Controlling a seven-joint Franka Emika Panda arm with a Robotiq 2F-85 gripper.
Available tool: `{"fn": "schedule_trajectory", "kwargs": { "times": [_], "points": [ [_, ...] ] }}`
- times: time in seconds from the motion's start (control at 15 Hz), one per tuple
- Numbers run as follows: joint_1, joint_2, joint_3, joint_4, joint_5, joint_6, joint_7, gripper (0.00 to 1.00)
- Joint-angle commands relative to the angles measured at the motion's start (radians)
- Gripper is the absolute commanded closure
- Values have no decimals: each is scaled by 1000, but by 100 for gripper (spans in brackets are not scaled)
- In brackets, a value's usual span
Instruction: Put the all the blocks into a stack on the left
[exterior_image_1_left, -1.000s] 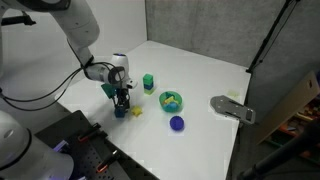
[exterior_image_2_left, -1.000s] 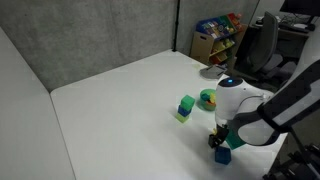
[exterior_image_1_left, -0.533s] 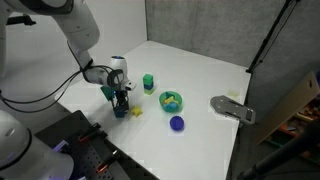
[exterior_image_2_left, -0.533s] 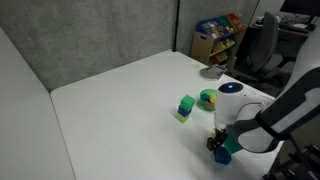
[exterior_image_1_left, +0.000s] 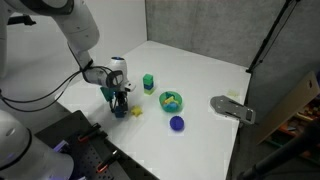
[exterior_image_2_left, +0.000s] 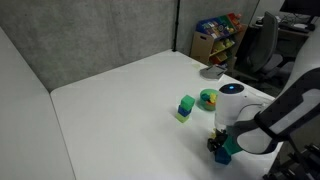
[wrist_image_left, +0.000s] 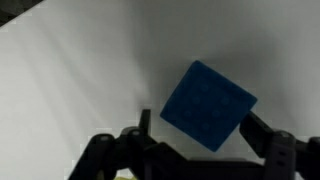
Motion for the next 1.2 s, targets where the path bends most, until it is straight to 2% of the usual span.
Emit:
{"fn": "schedule_trajectory", "kwargs": {
  "times": [0.0,0.13,0.2,0.33,0.87,1.13],
  "points": [
    [2,-8,4,-20,26,20,5,40],
    [3,-9,2,-17,30,17,6,56],
    [3,-10,1,-15,31,15,5,59],
    [1,-15,-3,-10,28,10,1,62],
    [-12,-55,-9,45,12,-36,-30,62],
    [-70,-67,34,102,36,-79,-113,62]
  ]
}}
